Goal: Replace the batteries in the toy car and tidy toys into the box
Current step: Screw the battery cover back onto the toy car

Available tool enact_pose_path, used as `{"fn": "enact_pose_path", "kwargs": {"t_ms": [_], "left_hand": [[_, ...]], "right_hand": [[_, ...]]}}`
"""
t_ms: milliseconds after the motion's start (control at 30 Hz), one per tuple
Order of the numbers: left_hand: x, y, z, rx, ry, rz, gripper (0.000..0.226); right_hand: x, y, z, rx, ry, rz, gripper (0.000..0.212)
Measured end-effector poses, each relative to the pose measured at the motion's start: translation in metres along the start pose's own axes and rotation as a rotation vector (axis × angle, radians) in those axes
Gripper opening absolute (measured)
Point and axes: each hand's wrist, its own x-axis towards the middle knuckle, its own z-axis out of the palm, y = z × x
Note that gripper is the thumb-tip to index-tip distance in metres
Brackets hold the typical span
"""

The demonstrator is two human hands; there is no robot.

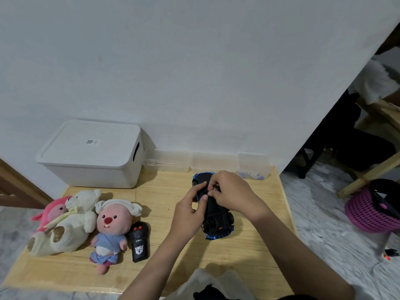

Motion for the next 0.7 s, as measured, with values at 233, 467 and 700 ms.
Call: {"fn": "enact_pose_path", "kwargs": {"t_ms": [233,467,700], "left_hand": [[0.002,0.000,0.003,0.023,-0.015,0.032,0.033],[0.008,-0.002,0.003,0.013,0.005,0.013,0.031],[0.007,-0.001,0.004,0.001,-0.001,-0.006,0.031]], "right_hand": [[0.003,0.000,-0.001,-0.121,-0.042,-0.010,0.009],[0.000,0.004,0.003,-0.050,0.030,-0.042,0.010],[-0.005,0.014,0.007,0.514,0.281,0.051,0.008]]}}
